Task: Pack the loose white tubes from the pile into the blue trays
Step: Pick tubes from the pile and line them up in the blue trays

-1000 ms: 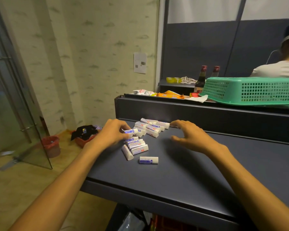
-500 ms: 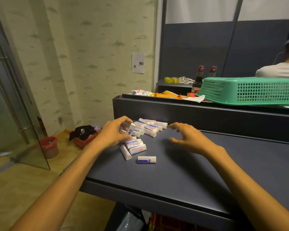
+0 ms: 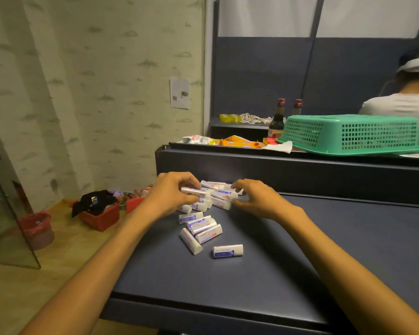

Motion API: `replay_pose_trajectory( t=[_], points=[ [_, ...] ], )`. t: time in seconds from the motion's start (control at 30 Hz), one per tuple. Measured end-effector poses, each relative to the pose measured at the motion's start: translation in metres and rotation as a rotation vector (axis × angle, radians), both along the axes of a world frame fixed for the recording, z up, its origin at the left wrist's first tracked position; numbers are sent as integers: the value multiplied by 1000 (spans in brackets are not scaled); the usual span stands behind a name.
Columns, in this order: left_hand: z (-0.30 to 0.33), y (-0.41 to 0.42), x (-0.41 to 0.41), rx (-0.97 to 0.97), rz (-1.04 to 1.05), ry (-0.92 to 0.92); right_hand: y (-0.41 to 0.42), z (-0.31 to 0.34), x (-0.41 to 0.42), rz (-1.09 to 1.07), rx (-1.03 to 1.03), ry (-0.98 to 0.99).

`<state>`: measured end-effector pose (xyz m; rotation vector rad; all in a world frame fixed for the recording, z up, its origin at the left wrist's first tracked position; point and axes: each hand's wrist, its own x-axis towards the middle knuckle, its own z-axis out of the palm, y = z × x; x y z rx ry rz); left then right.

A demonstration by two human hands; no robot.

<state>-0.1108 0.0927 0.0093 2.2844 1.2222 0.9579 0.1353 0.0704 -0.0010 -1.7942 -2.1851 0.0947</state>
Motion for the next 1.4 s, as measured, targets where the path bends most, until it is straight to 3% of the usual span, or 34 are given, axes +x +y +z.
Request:
replay_pose_trajectory(
  t=[0.3,0.6,1.0,1.4],
  points=[
    [-12,18,11,79,-51,78,29,-11,-26,-49,7,-71],
    [-11,19,11,93,-78,74,28,-11,-24,-83,55,93],
    [-12,6,24,172,-95,7,-9,2,26,98,-11,709],
    [-11,-20,73,281,-91,8,-56,2,79,60,62,631]
  ],
)
